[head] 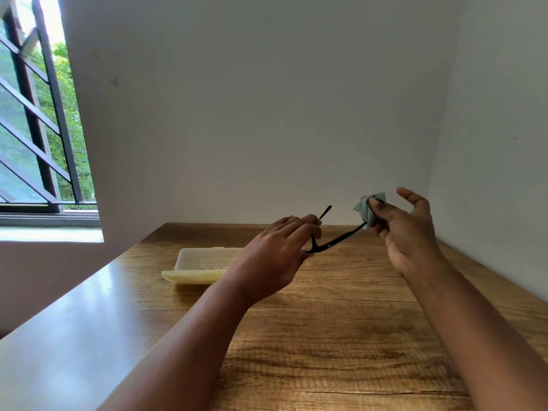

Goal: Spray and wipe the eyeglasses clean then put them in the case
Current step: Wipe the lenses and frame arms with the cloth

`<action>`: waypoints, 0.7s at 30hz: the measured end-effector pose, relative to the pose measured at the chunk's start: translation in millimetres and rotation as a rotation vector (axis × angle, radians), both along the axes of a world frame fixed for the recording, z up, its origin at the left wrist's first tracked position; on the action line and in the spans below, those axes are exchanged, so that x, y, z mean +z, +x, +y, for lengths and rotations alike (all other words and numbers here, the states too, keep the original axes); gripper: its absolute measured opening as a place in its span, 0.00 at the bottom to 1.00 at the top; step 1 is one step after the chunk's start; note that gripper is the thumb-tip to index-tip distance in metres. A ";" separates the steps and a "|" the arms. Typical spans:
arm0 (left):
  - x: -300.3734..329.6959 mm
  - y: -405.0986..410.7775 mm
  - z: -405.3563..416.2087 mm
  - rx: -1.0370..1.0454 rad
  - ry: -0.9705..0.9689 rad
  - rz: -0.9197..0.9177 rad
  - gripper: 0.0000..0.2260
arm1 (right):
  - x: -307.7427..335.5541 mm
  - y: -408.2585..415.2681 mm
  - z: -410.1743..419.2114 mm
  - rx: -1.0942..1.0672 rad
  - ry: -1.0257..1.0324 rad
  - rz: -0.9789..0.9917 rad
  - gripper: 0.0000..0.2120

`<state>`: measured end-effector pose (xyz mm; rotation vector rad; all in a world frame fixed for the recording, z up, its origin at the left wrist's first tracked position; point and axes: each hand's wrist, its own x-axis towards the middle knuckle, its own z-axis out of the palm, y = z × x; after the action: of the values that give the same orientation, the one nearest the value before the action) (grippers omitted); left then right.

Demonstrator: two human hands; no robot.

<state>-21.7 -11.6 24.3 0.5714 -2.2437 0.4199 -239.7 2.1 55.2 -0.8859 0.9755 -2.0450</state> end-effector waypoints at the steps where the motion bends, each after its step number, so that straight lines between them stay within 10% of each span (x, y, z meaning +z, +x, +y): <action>1: 0.2 -0.2 0.4 0.008 -0.010 0.002 0.14 | 0.3 0.6 0.2 0.011 -0.005 -0.006 0.24; 21: 2.5 3.5 -5.0 0.168 -0.047 0.096 0.14 | -15.8 55.9 10.6 0.433 0.088 0.134 0.37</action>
<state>-18.1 -16.6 26.9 0.7425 -2.0963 0.5176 -183.8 12.6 39.3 -1.0907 0.8475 -1.5838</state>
